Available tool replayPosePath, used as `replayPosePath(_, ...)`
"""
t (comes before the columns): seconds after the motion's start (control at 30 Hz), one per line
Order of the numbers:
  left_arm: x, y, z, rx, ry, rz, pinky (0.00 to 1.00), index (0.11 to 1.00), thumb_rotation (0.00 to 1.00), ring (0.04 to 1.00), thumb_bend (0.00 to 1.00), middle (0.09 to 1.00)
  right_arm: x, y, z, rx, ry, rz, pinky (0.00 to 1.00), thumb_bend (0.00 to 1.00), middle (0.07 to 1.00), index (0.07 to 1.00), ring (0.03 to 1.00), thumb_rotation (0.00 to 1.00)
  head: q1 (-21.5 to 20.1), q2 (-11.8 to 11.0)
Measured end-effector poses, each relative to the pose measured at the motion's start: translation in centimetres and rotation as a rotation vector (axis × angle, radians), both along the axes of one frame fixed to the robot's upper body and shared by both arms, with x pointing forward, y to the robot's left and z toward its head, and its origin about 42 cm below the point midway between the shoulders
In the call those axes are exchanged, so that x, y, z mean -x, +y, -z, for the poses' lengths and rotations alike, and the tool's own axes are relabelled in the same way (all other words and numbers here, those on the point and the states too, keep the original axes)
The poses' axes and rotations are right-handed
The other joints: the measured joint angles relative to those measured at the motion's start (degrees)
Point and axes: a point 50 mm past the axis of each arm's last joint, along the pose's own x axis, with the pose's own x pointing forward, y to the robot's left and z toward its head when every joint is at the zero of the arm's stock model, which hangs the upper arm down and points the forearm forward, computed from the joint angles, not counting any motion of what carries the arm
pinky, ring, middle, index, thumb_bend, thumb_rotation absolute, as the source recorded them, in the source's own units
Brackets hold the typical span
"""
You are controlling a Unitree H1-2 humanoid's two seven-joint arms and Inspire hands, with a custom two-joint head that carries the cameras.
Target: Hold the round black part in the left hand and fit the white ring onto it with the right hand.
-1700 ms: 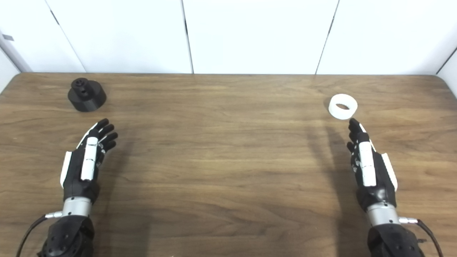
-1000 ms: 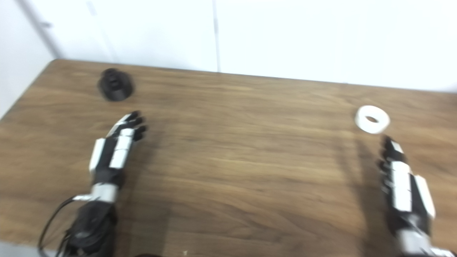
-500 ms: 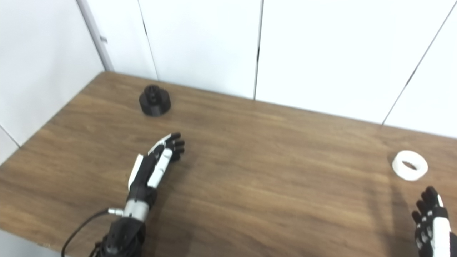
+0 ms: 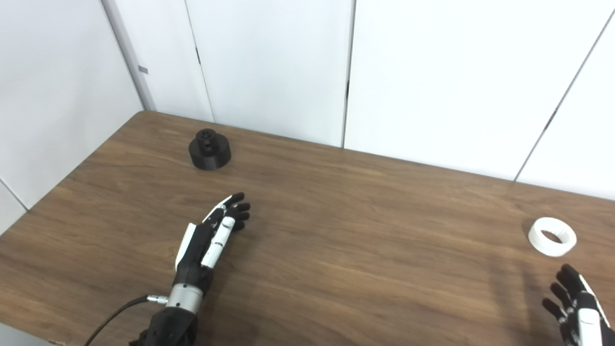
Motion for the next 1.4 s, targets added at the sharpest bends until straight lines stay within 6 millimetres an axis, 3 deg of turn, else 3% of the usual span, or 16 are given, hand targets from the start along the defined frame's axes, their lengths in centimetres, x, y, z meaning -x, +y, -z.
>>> replayPosePath(0.17, 0.0, 0.0, 0.0, -0.003, 0.000, 0.003, 0.85, 0.875, 0.78, 0.830, 0.56, 0.840, 0.0, 0.0, 0.0, -0.010, -0.008, -0.002, 0.84, 0.55, 0.920, 0.895, 0.918, 1.00, 0.18, 0.00)
replayPosePath(0.33, 0.0, -0.1, -0.2, -0.053, 0.003, 0.001, 0.76, 0.872, 0.64, 0.833, 0.50, 0.856, 0.0, 0.1, 0.0, -0.012, -0.008, -0.003, 0.84, 0.55, 0.915, 0.888, 0.921, 1.00, 0.61, 0.18)
replayPosePath(0.5, 0.1, 0.2, -0.7, -0.118, -0.008, -0.033, 0.84, 0.880, 0.43, 0.844, 0.78, 0.854, 0.0, 0.1, 0.0, -0.012, -0.006, -0.002, 0.83, 0.59, 0.913, 0.884, 0.928, 1.00, 1.14, 0.18)
replayPosePath(0.57, 0.1, 0.4, -1.6, -0.138, -0.038, -0.042, 0.87, 0.896, 0.38, 0.856, 0.84, 0.870, 0.0, 0.0, 0.0, -0.010, -0.005, -0.002, 0.84, 0.58, 0.914, 0.886, 0.930, 1.00, 1.93, 0.44)
replayPosePath(0.77, -0.3, 3.0, -4.2, -0.435, -0.024, -0.109, 0.83, 0.906, 0.41, 0.870, 0.92, 0.875, 0.1, 0.1, -0.1, 0.005, -0.005, -0.001, 0.84, 0.58, 0.917, 0.889, 0.918, 1.00, 2.29, 0.61)
replayPosePath(0.87, -0.8, 4.6, -5.6, -0.544, 0.009, -0.165, 0.75, 0.915, 0.44, 0.847, 0.96, 0.876, 0.3, 0.1, -0.1, 0.011, 0.003, -0.001, 0.84, 0.61, 0.915, 0.888, 0.913, 1.00, 2.20, 0.79)
replayPosePath(0.97, -1.5, 5.8, -7.0, -0.628, 0.037, -0.194, 0.72, 0.910, 0.41, 0.858, 0.96, 0.899, 0.4, 0.2, 0.0, 0.012, 0.006, -0.003, 0.85, 0.61, 0.914, 0.891, 0.920, 1.00, 1.85, 0.97)
replayPosePath(1.2, -3.9, 9.1, -10.4, -0.828, 0.038, -0.238, 0.76, 0.875, 0.41, 0.866, 1.00, 0.879, 0.4, 0.4, -0.1, 0.010, 0.009, -0.004, 0.87, 0.61, 0.921, 0.885, 0.941, 1.00, 1.67, 1.05)
replayPosePath(1.4, -6.6, 11.8, -10.2, -0.896, 0.113, -0.267, 0.86, 0.868, 0.45, 0.925, 1.00, 0.896, 0.4, 0.7, 0.0, 0.007, 0.021, -0.008, 0.85, 0.62, 0.919, 0.889, 0.938, 1.00, 1.41, 0.88)
